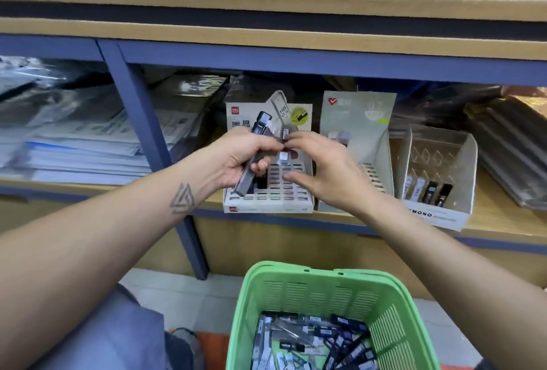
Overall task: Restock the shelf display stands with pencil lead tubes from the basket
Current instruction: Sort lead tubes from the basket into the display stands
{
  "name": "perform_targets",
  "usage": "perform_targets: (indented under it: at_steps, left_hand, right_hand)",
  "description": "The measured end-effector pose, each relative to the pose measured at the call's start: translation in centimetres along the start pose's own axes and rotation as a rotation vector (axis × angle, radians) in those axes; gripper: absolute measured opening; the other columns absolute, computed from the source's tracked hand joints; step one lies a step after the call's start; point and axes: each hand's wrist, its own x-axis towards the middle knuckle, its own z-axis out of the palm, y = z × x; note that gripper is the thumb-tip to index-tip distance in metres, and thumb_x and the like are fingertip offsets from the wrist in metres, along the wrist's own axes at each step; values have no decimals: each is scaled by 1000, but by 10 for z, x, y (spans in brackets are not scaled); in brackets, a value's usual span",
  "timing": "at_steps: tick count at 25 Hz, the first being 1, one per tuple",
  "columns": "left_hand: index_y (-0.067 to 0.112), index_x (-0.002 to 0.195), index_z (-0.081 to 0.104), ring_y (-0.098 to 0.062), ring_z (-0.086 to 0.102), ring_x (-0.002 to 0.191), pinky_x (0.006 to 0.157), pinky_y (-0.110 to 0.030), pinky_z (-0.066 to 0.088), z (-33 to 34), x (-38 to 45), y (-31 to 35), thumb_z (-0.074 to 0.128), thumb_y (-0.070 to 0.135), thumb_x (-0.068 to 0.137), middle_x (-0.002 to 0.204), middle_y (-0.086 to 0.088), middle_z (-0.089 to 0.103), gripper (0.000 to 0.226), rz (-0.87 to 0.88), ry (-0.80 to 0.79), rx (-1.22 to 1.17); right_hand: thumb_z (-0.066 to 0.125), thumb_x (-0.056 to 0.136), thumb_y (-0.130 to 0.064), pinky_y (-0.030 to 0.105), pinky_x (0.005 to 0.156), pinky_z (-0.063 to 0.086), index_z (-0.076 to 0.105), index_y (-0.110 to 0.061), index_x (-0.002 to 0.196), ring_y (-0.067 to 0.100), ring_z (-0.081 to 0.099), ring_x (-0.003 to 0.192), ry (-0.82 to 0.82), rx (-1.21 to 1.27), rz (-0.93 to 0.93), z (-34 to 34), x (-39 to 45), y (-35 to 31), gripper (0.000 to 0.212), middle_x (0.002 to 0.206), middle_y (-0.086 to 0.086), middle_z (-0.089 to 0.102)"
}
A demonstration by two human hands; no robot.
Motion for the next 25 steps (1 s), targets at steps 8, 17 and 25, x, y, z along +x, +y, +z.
perform_targets:
  at_steps: [8, 17, 25]
  left_hand:
    - [5, 90, 68, -8, 41, 34, 32, -16, 28, -69, -13, 17, 74, 16, 90, 64, -10, 66, 13, 16, 166, 126]
    - [6, 81, 55, -11, 45, 34, 33, -17, 31, -105, -7, -9, 71, 1, 87, 54, -7, 58, 18, -155, 339, 393]
    - [6, 84, 57, -16, 44, 36, 37, -19, 34, -94, 10, -36, 76, 1, 83, 45, -6, 53, 19, -208, 316, 654]
  right_hand:
    - [65, 97, -27, 45, 77, 58, 74, -15, 97, 18, 70, 78, 215, 440, 238, 14, 64, -32, 15, 83, 0, 73]
    - [72, 93, -21, 31, 73, 56, 68, -24, 96, 10, 67, 78, 23, 316, 345, 72, 87, -39, 6, 82, -5, 71]
    - [77, 87, -21, 41, 79, 56, 73, -24, 87, 13, 66, 80, -25, 167, 316, 91, 88, -35, 5, 81, -7, 71]
